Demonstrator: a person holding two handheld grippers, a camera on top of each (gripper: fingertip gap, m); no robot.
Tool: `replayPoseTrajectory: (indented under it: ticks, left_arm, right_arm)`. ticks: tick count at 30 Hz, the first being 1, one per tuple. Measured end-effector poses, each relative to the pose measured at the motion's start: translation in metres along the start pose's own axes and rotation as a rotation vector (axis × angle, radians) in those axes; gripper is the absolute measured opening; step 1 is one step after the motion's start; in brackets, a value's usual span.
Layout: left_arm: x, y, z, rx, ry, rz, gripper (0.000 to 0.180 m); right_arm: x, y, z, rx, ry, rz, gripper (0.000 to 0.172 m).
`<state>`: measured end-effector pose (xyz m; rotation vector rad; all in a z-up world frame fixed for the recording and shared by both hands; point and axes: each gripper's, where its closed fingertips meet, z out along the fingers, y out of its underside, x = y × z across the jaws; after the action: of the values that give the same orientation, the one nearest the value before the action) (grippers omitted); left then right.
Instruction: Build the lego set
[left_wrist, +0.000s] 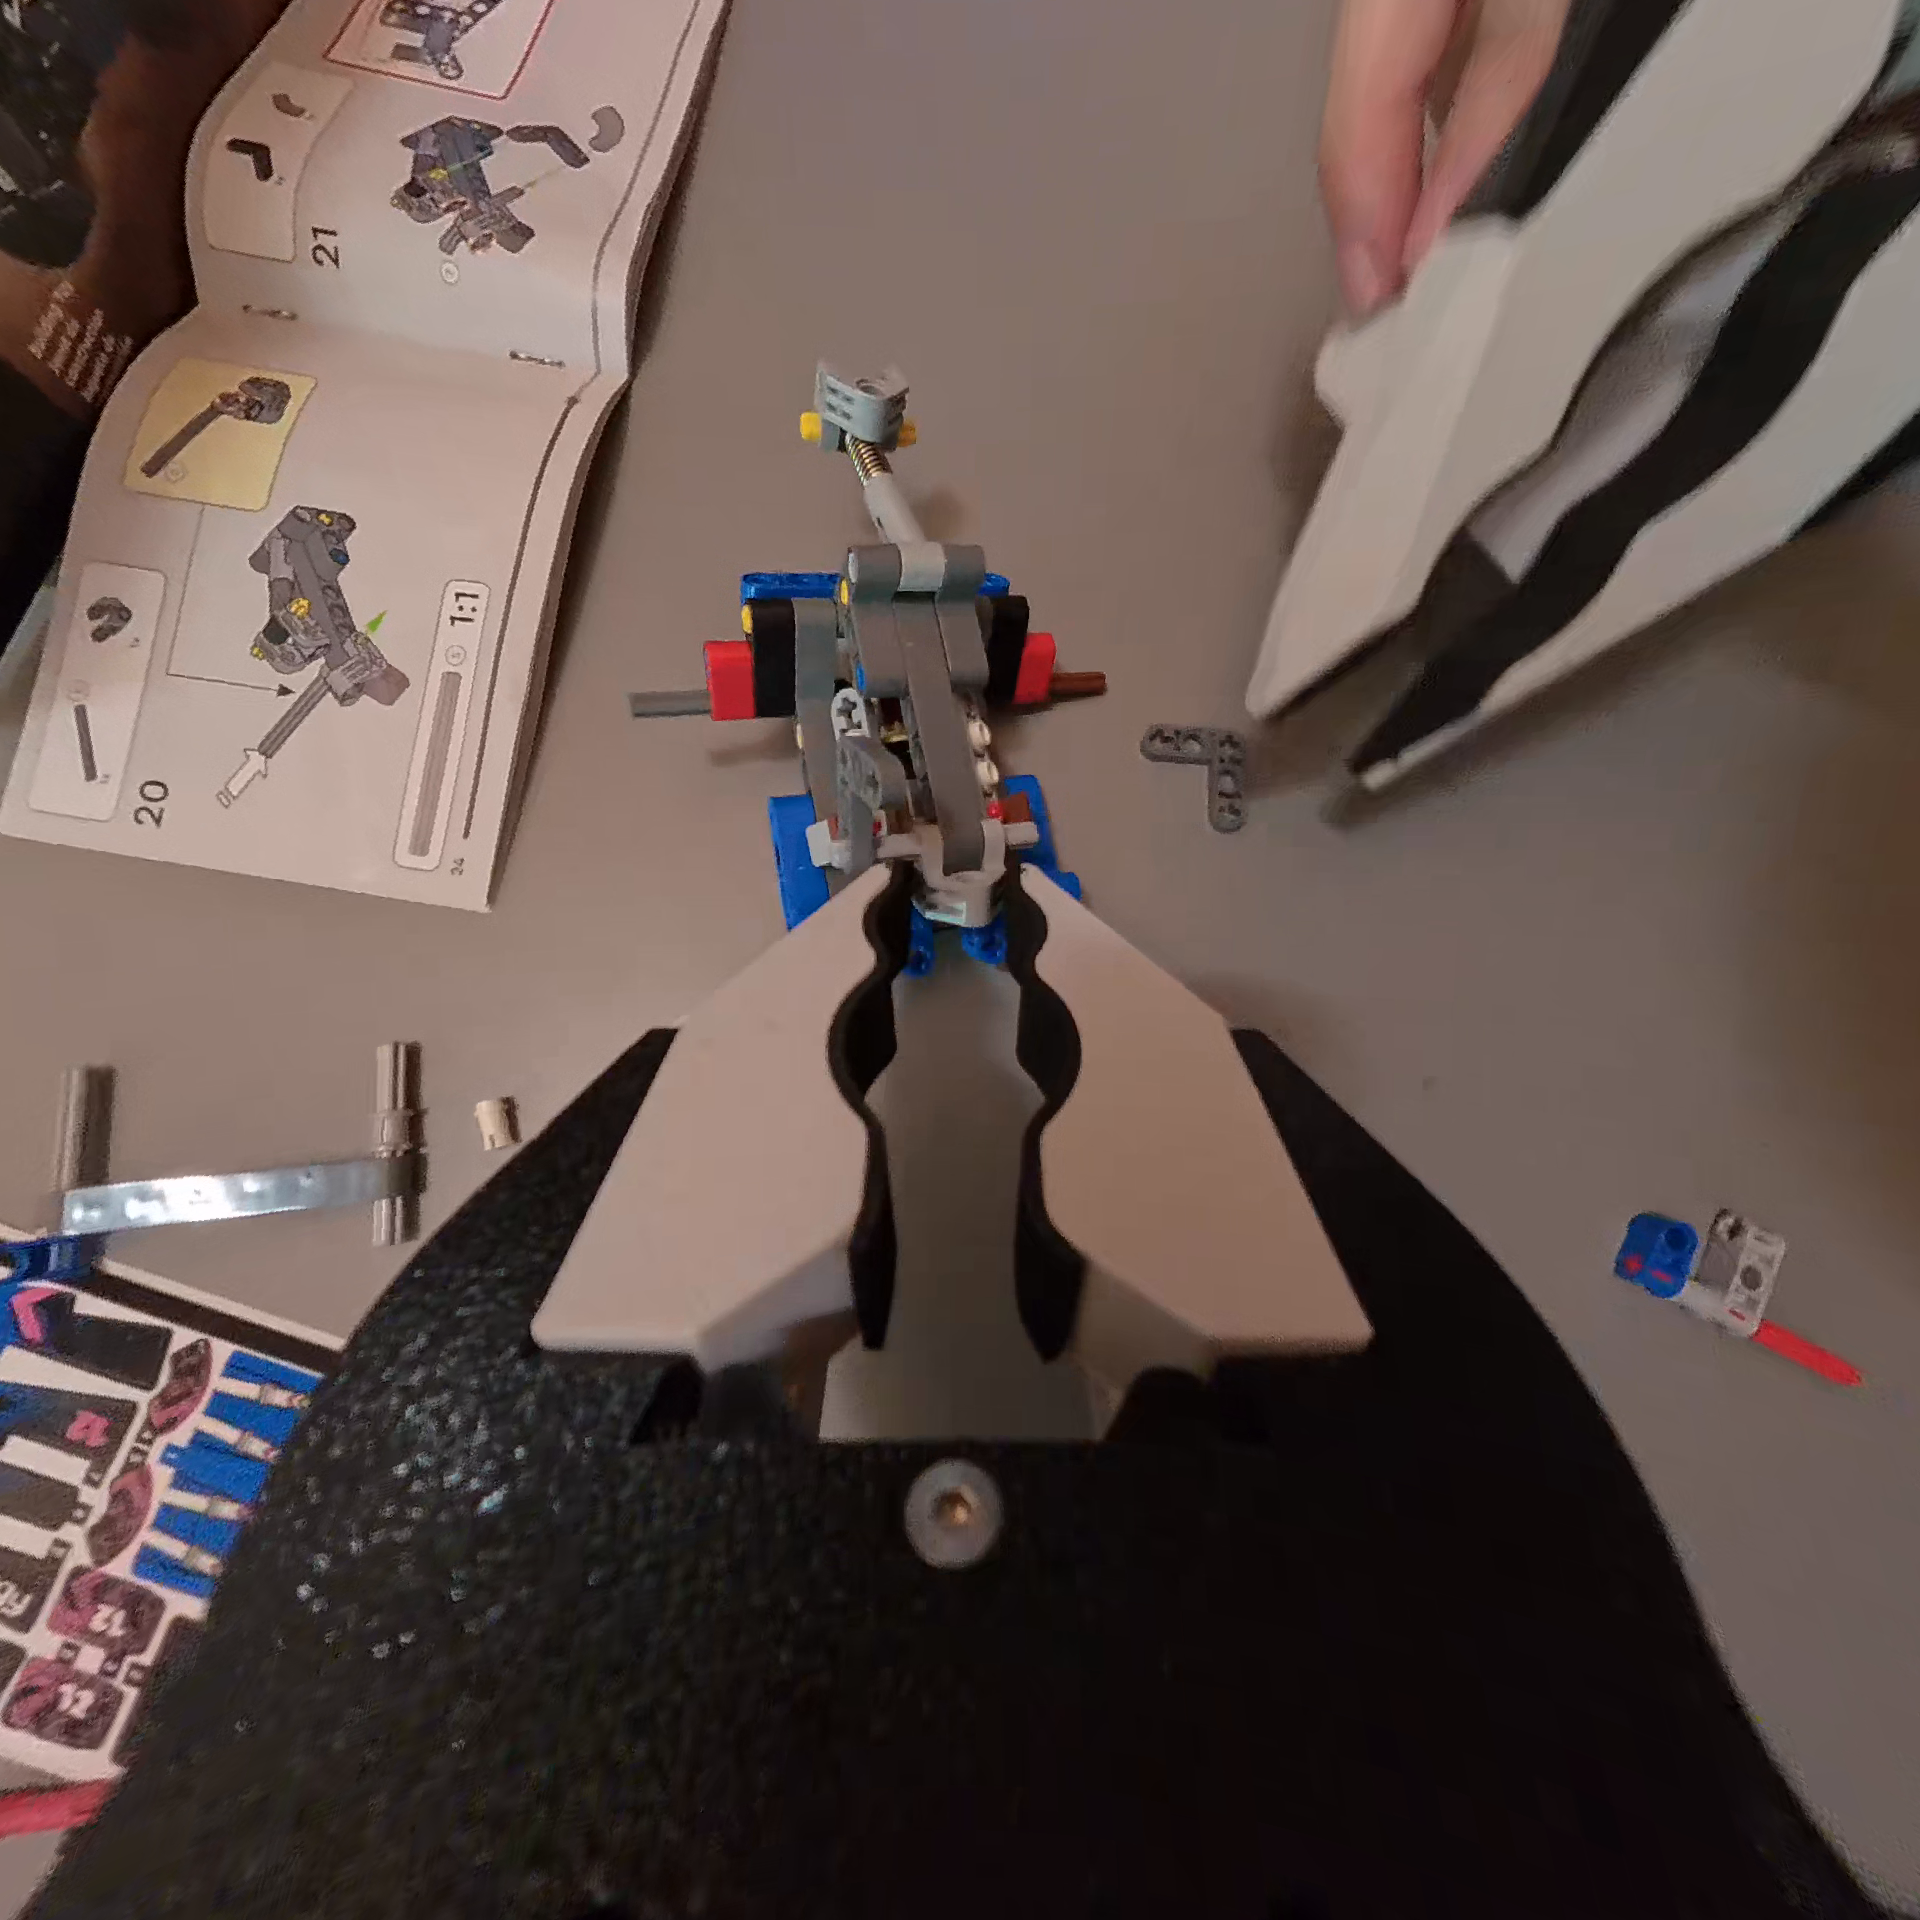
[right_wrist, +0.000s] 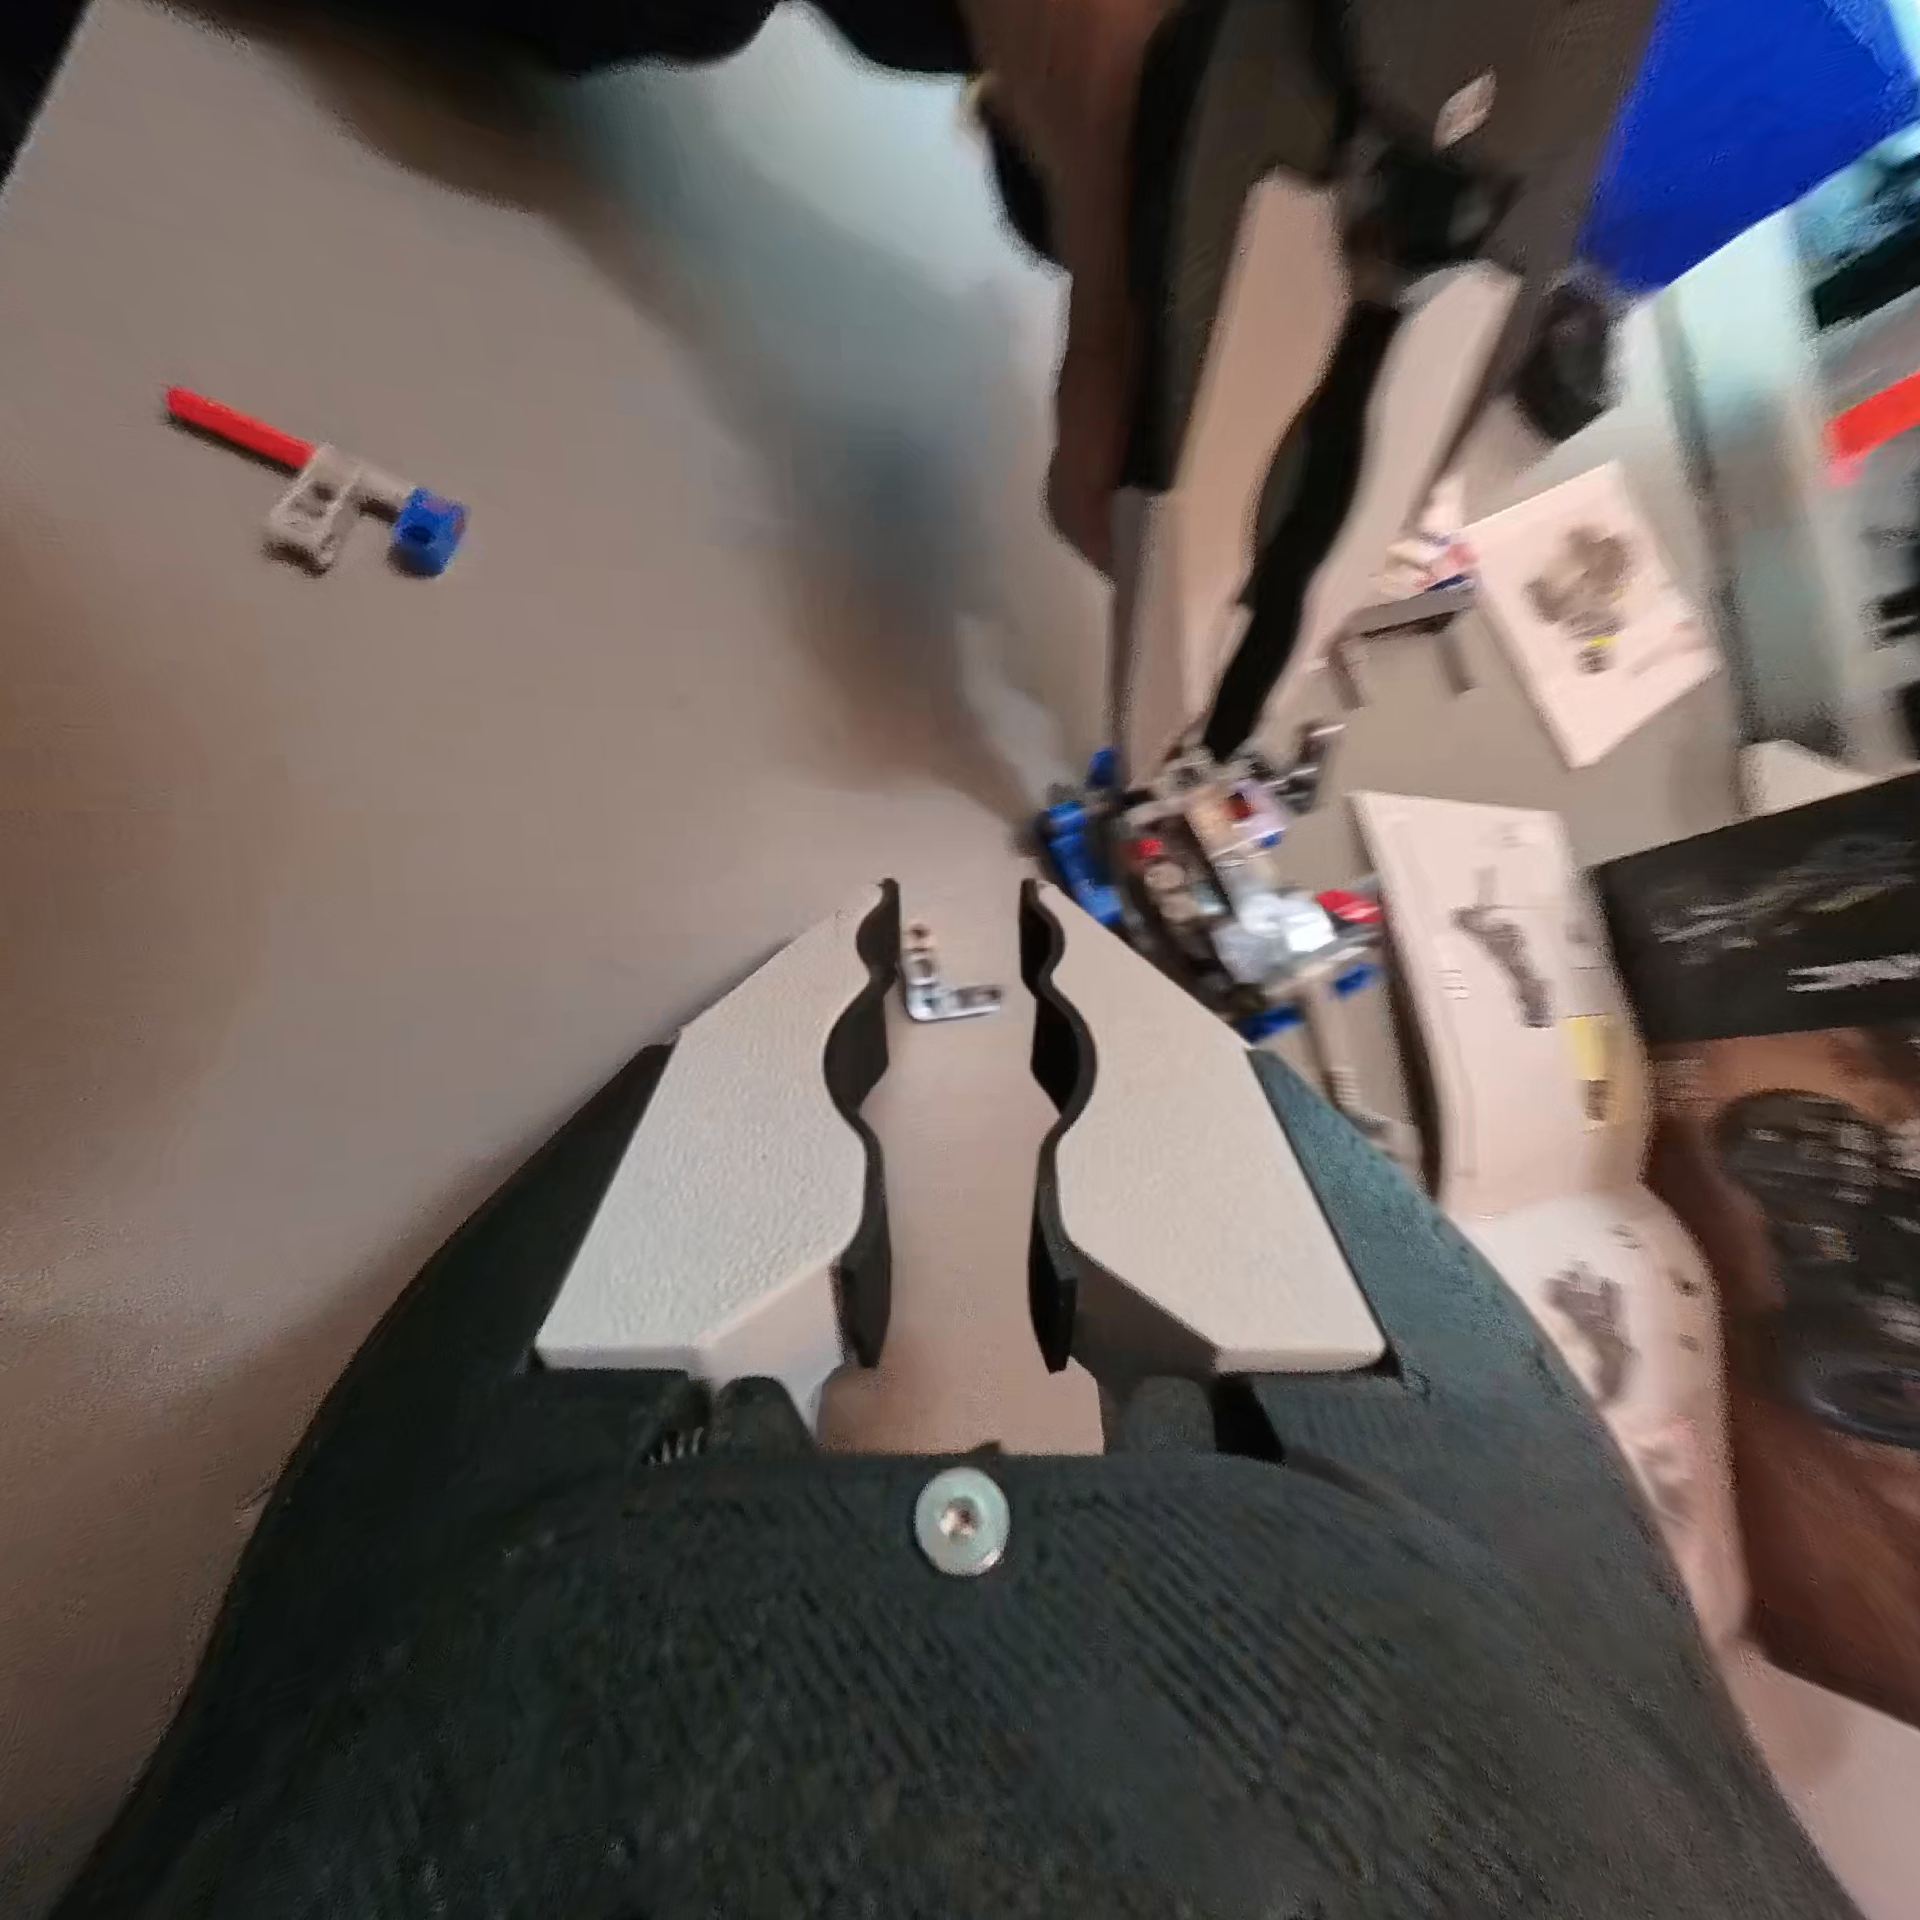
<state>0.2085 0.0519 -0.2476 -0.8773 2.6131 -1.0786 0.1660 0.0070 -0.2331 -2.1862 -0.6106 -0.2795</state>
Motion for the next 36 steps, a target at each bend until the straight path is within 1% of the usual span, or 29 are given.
replayPoseTrajectory:
  ticks: [2,3,4,9,12,13,14,15,21,27,36]
  left_arm:
    - [0.0,0.0,-0.001,0.009,-0.004,0.019,0.014]
    - [0.001,0.0,-0.001,0.014,0.0,0.027,0.014]
    - [0.001,0.0,-0.001,0.02,0.005,0.032,0.014]
    - [0.004,0.0,0.002,0.041,0.044,0.023,0.014]
    - [0.006,-0.001,0.003,0.055,0.052,0.042,0.014]
    - [0.006,-0.001,0.003,0.06,0.051,0.048,0.014]
    - [0.006,-0.001,0.003,0.063,0.048,0.052,0.014]
    - [0.004,-0.001,0.004,0.064,0.037,0.059,0.014]
    - [-0.003,-0.003,0.005,0.1,-0.065,0.167,0.012]
    - [-0.004,-0.006,0.005,0.141,-0.069,0.156,0.012]
    - [-0.006,-0.009,0.005,0.158,-0.092,0.167,0.012]
  right_arm:
    - [0.026,-0.006,-0.007,0.026,0.147,-0.036,0.017]
    - [0.04,-0.005,-0.009,0.016,0.222,-0.058,0.017]
    - [0.05,-0.002,-0.009,0.002,0.262,-0.075,0.019]
    - [0.073,-0.008,0.01,0.045,0.237,-0.102,0.021]
    - [0.073,-0.004,0.026,0.047,0.135,-0.102,0.022]
    - [0.072,-0.004,0.03,0.059,0.104,-0.103,0.019]
    - [0.072,-0.005,0.032,0.073,0.088,-0.105,0.007]
    - [0.072,-0.005,0.034,0.08,0.079,-0.102,0.003]
    - [0.077,0.0,0.033,0.088,0.11,-0.003,0.002]
    - [0.08,0.002,0.033,0.125,0.097,0.082,0.002]
    - [0.081,0.006,0.032,0.173,0.08,0.185,0.002]
